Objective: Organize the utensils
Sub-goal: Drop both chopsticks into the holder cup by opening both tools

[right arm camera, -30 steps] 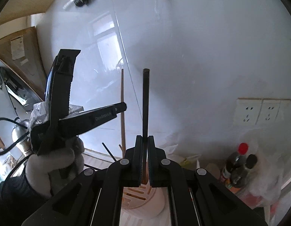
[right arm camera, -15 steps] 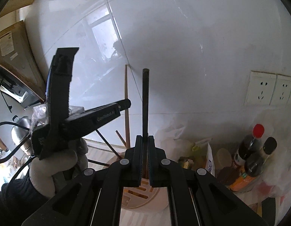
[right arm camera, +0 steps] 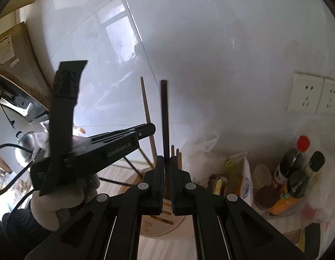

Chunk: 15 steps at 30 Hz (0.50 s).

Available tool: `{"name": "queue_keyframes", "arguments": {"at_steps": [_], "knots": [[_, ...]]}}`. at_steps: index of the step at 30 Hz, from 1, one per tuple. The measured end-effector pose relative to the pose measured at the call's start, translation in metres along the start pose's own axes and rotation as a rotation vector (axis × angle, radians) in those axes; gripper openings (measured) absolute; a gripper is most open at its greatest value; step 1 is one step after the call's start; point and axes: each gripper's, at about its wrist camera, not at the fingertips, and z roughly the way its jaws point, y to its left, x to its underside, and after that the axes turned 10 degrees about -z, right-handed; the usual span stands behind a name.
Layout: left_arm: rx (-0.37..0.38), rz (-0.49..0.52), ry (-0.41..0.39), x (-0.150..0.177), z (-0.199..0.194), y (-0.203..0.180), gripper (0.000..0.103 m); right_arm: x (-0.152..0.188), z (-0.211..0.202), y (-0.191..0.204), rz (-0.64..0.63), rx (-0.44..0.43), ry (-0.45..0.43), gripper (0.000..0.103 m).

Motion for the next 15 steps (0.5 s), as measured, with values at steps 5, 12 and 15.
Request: {"name": "queue_keyframes", "arguments": {"at_steps": [5,12,15], "knots": [[0.003,-0.04,-0.016,-0.004,-0.039,-0.005,0.063,-0.005,0.002,-0.012,0.057,-0.053,0.045,0.026],[-0.096,-0.113,-0.143,0.021,-0.104,-0.001,0.103,0.011,-0.045,-0.036,0.14,-0.025,-0.05,0.064],[-0.201,-0.084,-0.19,0.05,-0.12,-0.006,0.103,0.034,-0.063,-0.05,0.177,0.029,-0.052,0.073]]}}
